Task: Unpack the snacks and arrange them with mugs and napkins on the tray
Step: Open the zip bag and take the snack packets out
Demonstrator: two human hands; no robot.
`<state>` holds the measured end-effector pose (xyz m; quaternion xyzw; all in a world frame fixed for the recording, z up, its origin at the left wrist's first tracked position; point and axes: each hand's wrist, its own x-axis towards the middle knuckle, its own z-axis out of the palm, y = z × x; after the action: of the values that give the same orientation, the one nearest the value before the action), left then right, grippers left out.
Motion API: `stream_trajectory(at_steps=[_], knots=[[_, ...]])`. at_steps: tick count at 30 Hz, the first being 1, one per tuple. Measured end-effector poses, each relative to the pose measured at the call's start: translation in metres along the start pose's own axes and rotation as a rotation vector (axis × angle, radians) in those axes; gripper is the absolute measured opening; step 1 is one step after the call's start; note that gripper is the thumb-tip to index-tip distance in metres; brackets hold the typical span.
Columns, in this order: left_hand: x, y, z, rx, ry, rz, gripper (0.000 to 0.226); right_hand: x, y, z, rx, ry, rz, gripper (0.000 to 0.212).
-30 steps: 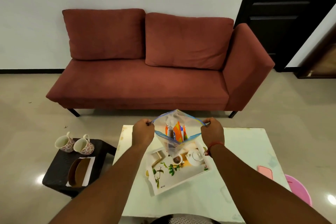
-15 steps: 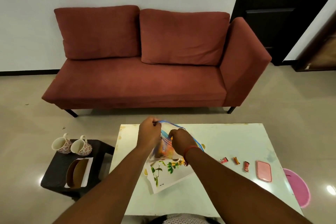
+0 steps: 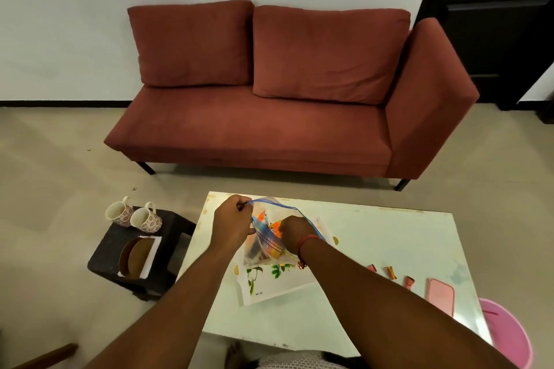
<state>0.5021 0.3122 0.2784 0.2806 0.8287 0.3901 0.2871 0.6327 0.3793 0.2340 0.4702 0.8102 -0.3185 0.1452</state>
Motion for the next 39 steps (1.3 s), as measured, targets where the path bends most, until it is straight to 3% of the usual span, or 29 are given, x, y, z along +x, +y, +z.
stream_trajectory(at_steps=[7, 12, 17, 21, 26, 29, 33, 39], knots=[[-0.031, -0.005, 0.014, -0.048, 0.044, -0.075, 0.009, -0.012, 0.029, 0.009, 0.036, 0.068, -0.114, 0.025], [-0.037, -0.015, 0.014, -0.041, 0.067, -0.088, 0.01, -0.021, 0.028, 0.014, 0.11, 0.243, -0.179, 0.02], [-0.023, -0.028, 0.012, -0.002, 0.044, -0.116, 0.009, -0.022, 0.01, -0.004, 0.054, 0.348, -0.394, 0.015], [-0.007, -0.044, 0.001, 0.05, 0.031, -0.156, 0.012, -0.02, 0.006, -0.036, 0.2, 0.469, -0.536, 0.004], [0.014, -0.068, -0.031, -0.013, 0.03, -0.232, 0.016, -0.015, 0.006, -0.069, 0.859, 0.64, -0.285, 0.013], [0.029, -0.082, -0.057, -0.009, 0.013, -0.264, 0.013, -0.004, 0.011, -0.064, 1.069, 0.724, -0.149, 0.015], [0.049, -0.106, -0.085, -0.052, 0.025, -0.292, 0.011, 0.022, 0.027, -0.027, 0.981, 0.728, 0.077, 0.012], [0.07, -0.144, -0.114, 0.008, 0.005, -0.284, 0.017, 0.067, 0.041, 0.048, 0.679, 0.439, 0.27, 0.014]])
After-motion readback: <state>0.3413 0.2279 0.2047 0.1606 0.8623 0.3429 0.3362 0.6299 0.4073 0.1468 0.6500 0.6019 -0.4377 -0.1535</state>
